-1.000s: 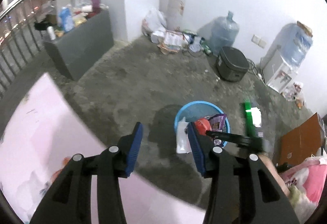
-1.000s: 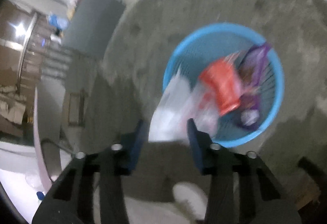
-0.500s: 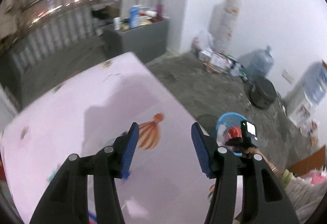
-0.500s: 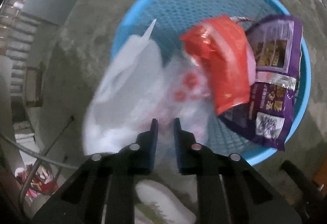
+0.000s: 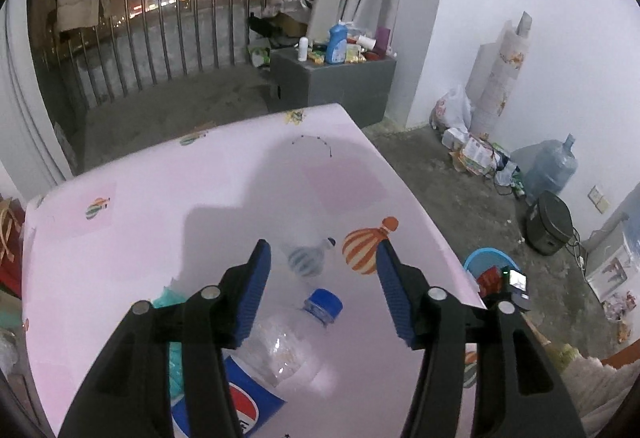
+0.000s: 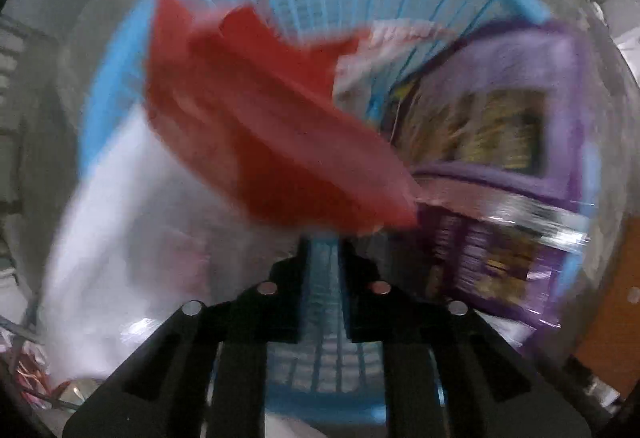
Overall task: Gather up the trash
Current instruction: 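Push the trash down into the wastebasket with the right tool while the left tool returns to the table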
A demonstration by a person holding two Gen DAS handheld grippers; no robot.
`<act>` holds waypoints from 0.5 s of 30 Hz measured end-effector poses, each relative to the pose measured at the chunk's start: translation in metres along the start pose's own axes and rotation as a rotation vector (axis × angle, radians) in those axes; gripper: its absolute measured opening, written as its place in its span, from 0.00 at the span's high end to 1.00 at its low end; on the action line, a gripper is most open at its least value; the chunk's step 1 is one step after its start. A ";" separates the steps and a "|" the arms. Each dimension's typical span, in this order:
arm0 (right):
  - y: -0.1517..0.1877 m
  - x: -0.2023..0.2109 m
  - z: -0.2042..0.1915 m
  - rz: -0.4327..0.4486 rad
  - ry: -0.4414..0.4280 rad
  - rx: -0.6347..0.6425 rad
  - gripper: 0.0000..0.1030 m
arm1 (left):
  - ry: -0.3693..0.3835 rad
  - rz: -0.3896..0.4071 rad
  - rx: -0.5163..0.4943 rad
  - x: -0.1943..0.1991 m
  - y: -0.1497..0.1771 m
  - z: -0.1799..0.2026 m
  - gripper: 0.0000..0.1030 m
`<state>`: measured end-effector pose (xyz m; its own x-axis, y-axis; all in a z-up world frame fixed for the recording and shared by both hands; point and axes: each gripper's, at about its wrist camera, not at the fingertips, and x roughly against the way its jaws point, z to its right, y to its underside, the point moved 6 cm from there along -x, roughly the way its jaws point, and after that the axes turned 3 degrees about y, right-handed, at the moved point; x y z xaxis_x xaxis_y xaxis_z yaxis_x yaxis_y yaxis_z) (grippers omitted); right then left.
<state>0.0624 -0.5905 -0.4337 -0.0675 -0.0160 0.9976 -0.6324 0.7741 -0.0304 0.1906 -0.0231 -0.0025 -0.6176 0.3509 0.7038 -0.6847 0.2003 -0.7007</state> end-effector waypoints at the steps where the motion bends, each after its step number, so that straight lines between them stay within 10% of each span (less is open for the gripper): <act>1: 0.000 0.014 0.002 0.043 -0.021 -0.004 0.81 | -0.002 0.008 -0.005 -0.001 -0.002 0.001 0.46; 6: 0.009 0.082 -0.020 0.212 -0.223 0.077 0.42 | 0.007 0.033 -0.006 0.000 -0.005 -0.002 0.43; 11: 0.020 0.066 -0.069 0.158 -0.198 0.242 0.36 | 0.030 0.041 0.015 0.004 -0.002 -0.002 0.43; 15: 0.026 0.034 -0.080 0.062 -0.189 0.196 0.90 | 0.023 0.044 0.012 0.011 0.001 -0.004 0.42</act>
<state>0.1054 -0.5199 -0.3953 -0.2420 -0.1041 0.9647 -0.7585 0.6402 -0.1212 0.1849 -0.0151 0.0034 -0.6385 0.3801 0.6692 -0.6616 0.1730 -0.7296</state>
